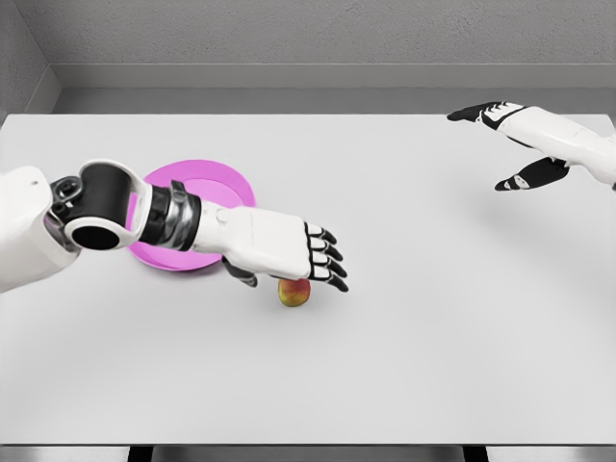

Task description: Put the apple on the plate with both arms

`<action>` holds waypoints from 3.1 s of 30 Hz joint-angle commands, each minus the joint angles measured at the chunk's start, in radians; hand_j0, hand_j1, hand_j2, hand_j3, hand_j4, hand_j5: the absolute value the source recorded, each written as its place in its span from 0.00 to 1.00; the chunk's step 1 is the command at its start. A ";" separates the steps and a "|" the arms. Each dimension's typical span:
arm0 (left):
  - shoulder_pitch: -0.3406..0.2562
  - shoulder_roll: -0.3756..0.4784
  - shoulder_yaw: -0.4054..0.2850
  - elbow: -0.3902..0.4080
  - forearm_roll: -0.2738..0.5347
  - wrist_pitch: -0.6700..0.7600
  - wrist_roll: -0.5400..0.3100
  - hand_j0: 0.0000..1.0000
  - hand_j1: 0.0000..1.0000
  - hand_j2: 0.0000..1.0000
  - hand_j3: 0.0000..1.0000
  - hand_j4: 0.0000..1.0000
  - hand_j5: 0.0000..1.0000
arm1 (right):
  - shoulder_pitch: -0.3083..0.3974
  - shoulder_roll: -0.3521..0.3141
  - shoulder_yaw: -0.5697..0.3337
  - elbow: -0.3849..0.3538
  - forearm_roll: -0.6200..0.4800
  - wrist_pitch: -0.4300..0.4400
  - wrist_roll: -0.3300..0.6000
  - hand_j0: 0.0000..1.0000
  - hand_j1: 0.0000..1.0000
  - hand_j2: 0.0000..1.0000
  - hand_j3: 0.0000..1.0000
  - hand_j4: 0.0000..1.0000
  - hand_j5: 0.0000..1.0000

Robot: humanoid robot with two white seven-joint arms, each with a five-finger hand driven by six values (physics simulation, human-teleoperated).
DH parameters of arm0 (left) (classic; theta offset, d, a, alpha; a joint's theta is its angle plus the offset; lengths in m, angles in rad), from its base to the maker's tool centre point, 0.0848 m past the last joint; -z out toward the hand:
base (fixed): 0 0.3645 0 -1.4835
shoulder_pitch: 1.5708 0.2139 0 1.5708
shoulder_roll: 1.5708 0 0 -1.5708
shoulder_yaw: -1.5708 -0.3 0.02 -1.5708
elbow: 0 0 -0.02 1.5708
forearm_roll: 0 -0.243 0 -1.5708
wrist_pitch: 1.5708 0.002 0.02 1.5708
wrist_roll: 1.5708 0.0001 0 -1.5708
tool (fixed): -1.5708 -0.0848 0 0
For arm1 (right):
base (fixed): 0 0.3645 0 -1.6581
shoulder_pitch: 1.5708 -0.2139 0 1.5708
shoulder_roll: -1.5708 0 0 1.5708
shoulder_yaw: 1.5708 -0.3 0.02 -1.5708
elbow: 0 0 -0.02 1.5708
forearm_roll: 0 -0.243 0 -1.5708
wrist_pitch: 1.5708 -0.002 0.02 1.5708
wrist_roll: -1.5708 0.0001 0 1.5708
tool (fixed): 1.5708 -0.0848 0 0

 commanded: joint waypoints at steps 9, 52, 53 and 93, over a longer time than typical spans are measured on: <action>0.005 -0.043 -0.051 0.075 -0.027 0.028 0.000 0.99 0.99 0.99 0.99 0.99 0.99 | 0.000 -0.001 0.001 0.010 -0.007 0.003 -0.001 1.00 1.00 1.00 1.00 1.00 1.00; 0.015 -0.086 -0.115 0.164 -0.097 0.026 0.000 0.86 0.86 0.86 0.86 0.86 0.86 | -0.008 -0.002 0.001 0.010 -0.007 0.003 -0.001 1.00 1.00 1.00 1.00 1.00 1.00; 0.015 -0.086 -0.117 0.164 -0.097 0.026 0.000 0.86 0.86 0.86 0.86 0.86 0.86 | -0.009 -0.002 0.001 0.010 -0.007 0.003 -0.001 1.00 1.00 1.00 1.00 1.00 1.00; 0.008 -0.087 -0.115 0.158 -0.097 -0.026 0.000 0.39 0.39 0.39 0.39 0.39 0.39 | -0.014 -0.018 0.001 0.010 -0.009 0.003 -0.001 1.00 1.00 1.00 1.00 1.00 1.00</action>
